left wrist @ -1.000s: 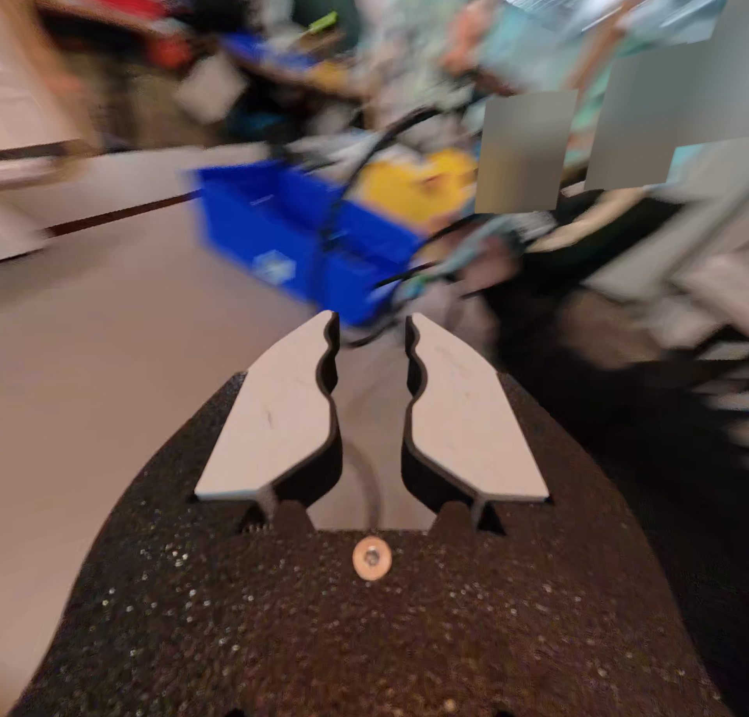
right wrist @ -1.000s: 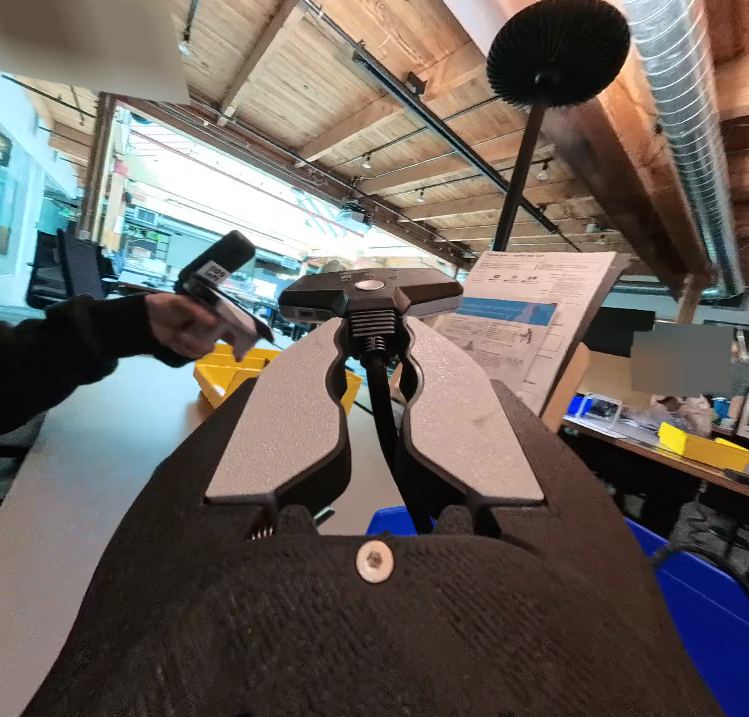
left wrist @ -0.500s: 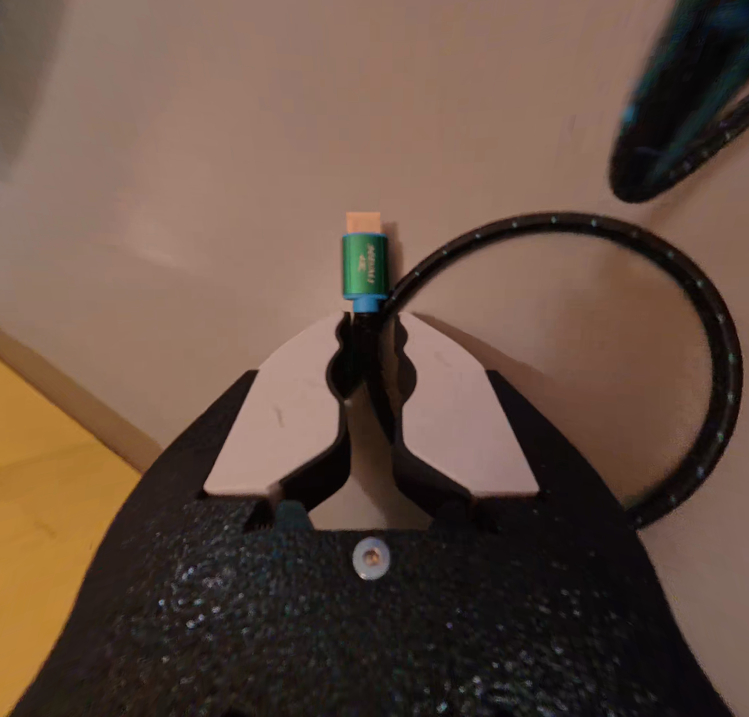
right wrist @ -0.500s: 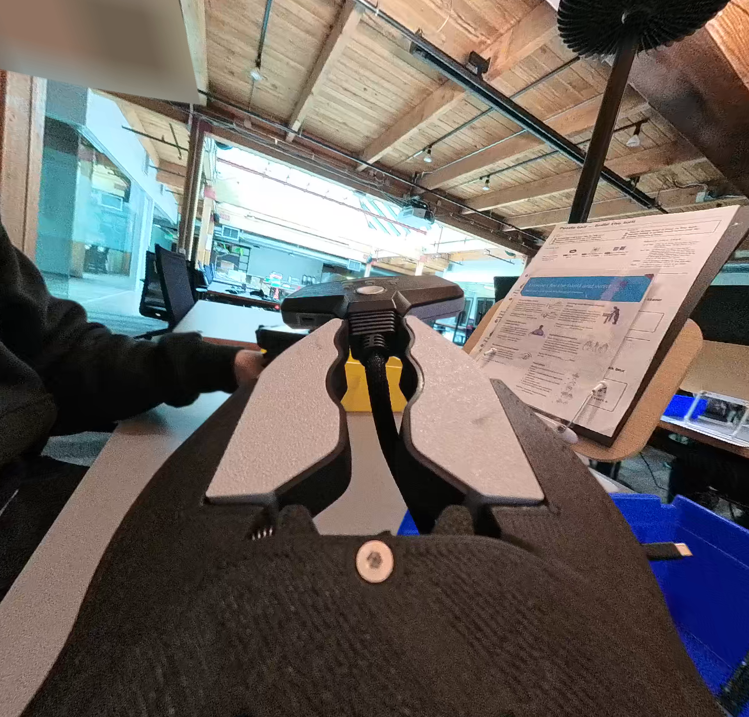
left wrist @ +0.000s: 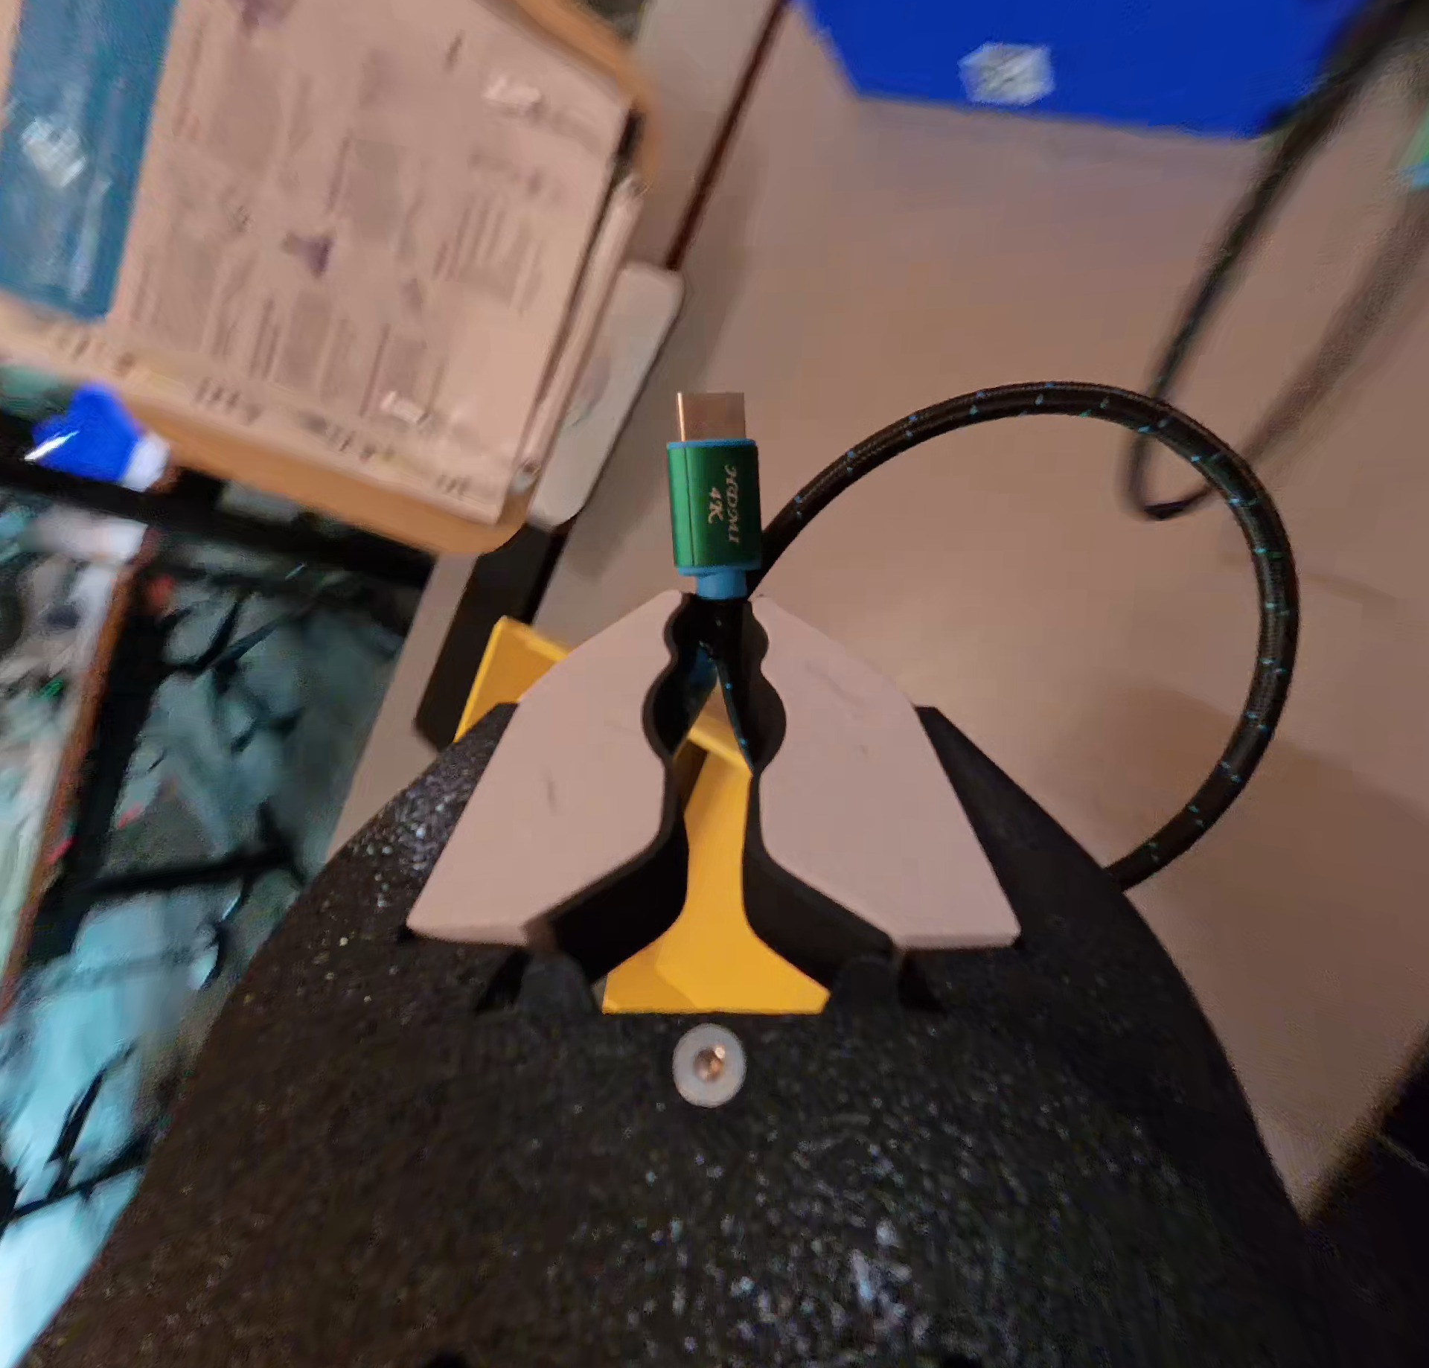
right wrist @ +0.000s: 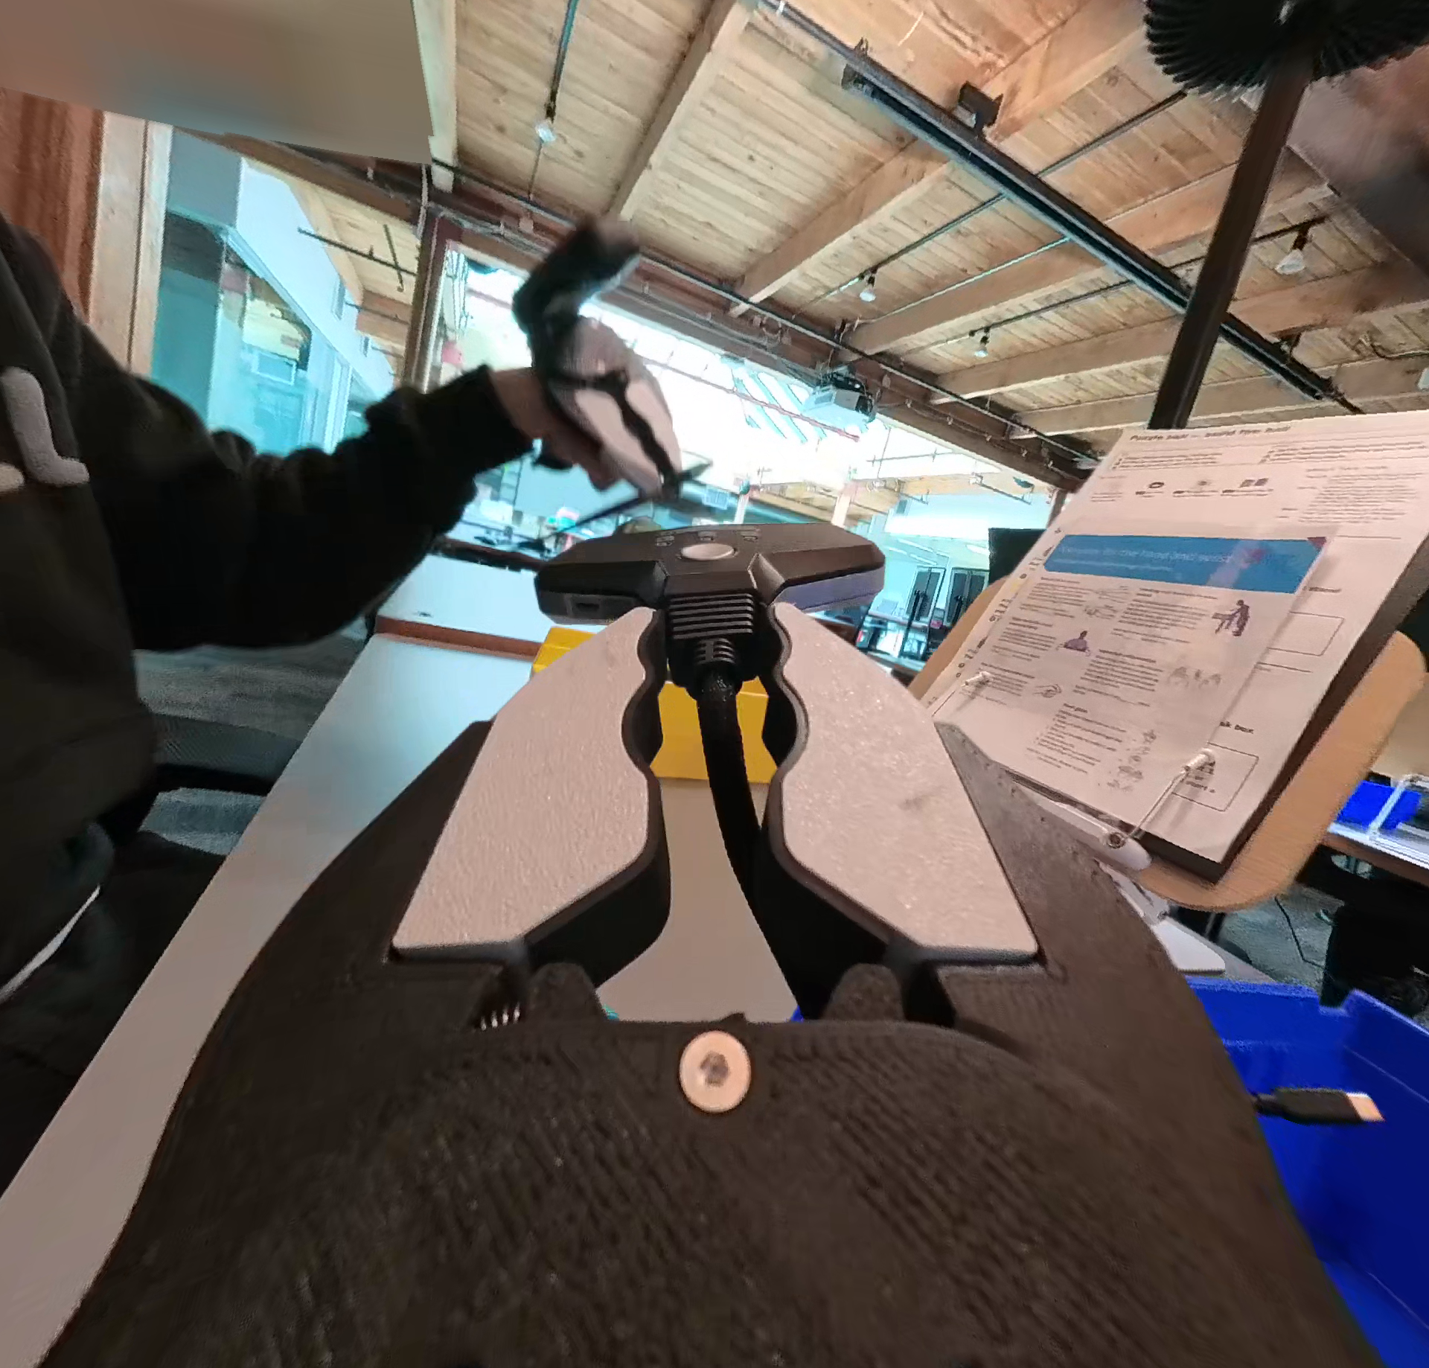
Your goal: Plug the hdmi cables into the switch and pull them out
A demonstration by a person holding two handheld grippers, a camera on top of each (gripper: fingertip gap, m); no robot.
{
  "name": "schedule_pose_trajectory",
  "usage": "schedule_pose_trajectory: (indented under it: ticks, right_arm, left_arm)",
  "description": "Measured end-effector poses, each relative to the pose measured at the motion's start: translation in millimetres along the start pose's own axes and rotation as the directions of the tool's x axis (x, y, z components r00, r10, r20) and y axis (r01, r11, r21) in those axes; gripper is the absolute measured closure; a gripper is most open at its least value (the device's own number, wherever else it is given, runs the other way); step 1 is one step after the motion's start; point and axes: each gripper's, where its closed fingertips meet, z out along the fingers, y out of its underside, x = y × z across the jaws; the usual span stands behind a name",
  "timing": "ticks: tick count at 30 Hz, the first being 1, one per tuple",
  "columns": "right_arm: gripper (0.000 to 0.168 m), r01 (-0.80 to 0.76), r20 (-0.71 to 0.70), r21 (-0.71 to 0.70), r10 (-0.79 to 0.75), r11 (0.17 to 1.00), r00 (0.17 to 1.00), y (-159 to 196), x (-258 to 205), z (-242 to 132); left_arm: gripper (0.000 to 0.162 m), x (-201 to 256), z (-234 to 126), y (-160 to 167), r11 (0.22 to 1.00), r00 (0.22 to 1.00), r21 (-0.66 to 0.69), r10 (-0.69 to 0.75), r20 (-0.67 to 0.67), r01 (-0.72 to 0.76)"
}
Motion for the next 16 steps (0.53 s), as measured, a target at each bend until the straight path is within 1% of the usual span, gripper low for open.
schedule_pose_trajectory:
  ticks: [1, 3, 4, 7, 10, 16]
  right_arm:
    - [0.145, 0.005, 0.003, -0.014, -0.005, 1.0, 1.0, 1, -1, 3]
    - [0.145, 0.017, 0.015, -0.042, -0.016, 0.999, 1.0, 4, -5, 9]
    - [0.145, 0.025, 0.023, -0.06, -0.024, 0.998, 0.999, 6, -7, 13]
    - [0.145, 0.055, 0.048, -0.116, -0.049, 0.992, 0.998, 12, -14, 22]
    - [0.145, 0.068, 0.079, -0.139, -0.058, 0.988, 0.995, 16, -22, 29]
    - [0.145, 0.072, 0.122, -0.12, -0.057, 0.99, 0.991, 15, -30, 33]
  left_arm:
    - [0.152, 12, -9, -17, 0.999, 0.994, 0.031, 0.03, -0.104, -0.027]
    - [0.152, 42, -16, -43, 0.995, 0.949, 0.049, 0.094, -0.301, -0.083]
    - [0.152, 54, -15, -50, 0.992, 0.925, 0.026, 0.125, -0.358, -0.123]
    - [0.152, 75, -4, -63, 0.965, 0.884, -0.077, 0.194, -0.425, -0.249]
    - [0.152, 86, 10, -74, 0.928, 0.858, -0.157, 0.236, -0.456, -0.338]
    - [0.152, 111, 28, -96, 0.9, 0.79, -0.218, 0.19, -0.583, -0.377]
